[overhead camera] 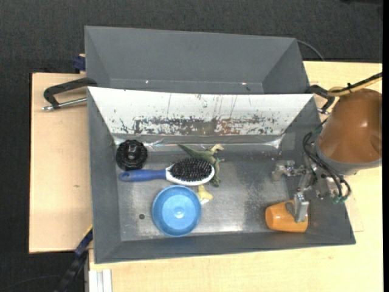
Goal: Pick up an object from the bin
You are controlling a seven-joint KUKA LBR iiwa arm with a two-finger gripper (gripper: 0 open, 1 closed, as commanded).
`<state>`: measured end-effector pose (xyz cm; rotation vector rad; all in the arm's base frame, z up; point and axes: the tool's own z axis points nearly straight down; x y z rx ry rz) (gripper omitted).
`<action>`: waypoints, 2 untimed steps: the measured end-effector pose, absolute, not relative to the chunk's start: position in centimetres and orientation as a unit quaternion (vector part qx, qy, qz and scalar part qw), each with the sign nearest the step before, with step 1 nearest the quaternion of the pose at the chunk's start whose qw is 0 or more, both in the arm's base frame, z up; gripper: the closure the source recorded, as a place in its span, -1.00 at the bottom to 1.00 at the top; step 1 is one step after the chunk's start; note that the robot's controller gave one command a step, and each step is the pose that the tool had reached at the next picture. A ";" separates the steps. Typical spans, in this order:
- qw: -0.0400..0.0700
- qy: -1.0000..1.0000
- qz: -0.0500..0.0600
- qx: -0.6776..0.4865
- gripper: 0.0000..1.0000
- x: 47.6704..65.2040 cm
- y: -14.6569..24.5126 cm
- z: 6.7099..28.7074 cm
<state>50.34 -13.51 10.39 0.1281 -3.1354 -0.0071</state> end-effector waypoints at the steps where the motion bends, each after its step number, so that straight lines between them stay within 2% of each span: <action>1: -0.008 -0.987 -0.004 0.158 -1.00 50.1 -13.4 8.5; 2: -0.009 -0.951 0.004 0.309 -1.00 50.1 -10.9 8.4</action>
Offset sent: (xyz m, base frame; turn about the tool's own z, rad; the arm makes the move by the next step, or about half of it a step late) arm -0.0123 -0.0074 -0.0307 -0.2360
